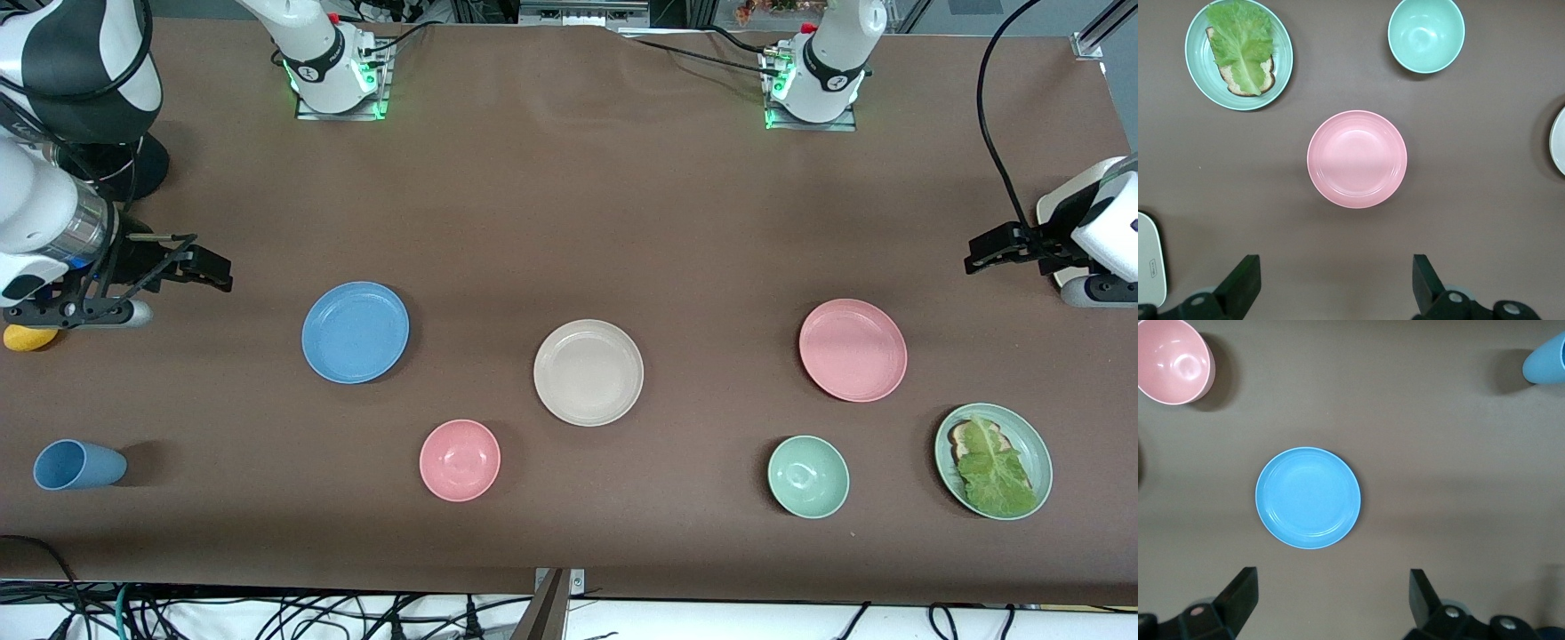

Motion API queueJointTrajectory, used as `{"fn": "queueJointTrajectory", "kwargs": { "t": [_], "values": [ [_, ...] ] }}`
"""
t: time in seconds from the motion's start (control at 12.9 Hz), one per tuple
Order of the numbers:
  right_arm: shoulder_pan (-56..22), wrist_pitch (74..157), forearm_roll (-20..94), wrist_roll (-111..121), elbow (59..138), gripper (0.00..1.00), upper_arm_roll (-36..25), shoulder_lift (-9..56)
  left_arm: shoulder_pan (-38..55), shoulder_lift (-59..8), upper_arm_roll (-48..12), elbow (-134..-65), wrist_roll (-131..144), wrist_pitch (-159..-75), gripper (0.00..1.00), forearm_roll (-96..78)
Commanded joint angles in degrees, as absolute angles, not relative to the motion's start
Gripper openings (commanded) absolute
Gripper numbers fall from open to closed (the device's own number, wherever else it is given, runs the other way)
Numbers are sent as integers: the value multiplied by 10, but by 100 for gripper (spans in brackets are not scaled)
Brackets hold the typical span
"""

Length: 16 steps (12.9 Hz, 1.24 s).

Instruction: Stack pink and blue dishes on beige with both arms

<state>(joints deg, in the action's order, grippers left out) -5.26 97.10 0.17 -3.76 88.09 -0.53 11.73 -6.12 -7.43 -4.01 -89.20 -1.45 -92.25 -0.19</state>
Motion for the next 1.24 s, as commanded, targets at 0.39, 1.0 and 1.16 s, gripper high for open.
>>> {"fn": "queueJointTrajectory", "kwargs": {
  "t": [0.39,1.0,1.16],
  "values": [
    [-51,970,-4,-47,878,100,-1,116,-59,-69,-44,-901,-24,-926,100,12],
    [-48,969,1,-47,879,100,-2,119,-58,-69,-45,-901,-24,-926,100,12],
    [-48,969,1,-47,879,100,-2,119,-58,-69,-45,-901,-24,-926,100,12]
  ]
}}
